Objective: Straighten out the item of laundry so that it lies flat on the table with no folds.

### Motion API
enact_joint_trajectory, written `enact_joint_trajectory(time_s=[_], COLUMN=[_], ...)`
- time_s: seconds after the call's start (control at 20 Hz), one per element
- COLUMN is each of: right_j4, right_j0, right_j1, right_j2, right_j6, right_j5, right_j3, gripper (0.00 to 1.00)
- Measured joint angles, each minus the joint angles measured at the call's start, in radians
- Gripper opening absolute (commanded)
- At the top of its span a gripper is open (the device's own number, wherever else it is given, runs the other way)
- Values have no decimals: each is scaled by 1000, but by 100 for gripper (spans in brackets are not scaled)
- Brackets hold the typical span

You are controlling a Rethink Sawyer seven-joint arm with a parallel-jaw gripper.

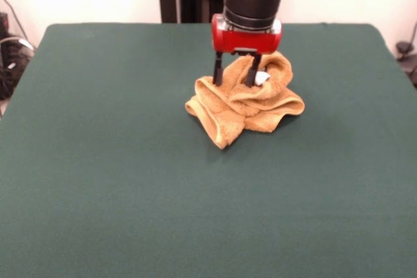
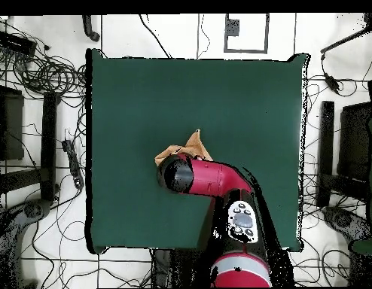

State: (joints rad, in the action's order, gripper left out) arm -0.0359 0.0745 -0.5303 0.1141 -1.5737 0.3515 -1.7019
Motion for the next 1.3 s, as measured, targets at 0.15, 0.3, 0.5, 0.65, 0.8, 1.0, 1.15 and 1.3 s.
enact_joint_trajectory(time_s=[0.15, 0.3, 0.5, 0.65, 0.8, 1.0, 1.15, 1.3], right_j4=[2, 3, 5, 12, 17, 24, 27, 30], right_j0=[0, 0, 0, 0, 0, 0, 0, 0], right_j1=[1, 2, 3, 3, 3, 3, 3, 3], right_j2=[5, 6, 6, 6, 6, 6, 6, 6], right_j6=[0, 0, 0, 0, 0, 0, 0, 0], right_j5=[3, 13, 29, 62, 85, 116, 124, 125], right_j3=[2, 7, 12, 19, 26, 39, 46, 49], gripper=[100, 100, 100, 100, 100, 100, 100, 100])
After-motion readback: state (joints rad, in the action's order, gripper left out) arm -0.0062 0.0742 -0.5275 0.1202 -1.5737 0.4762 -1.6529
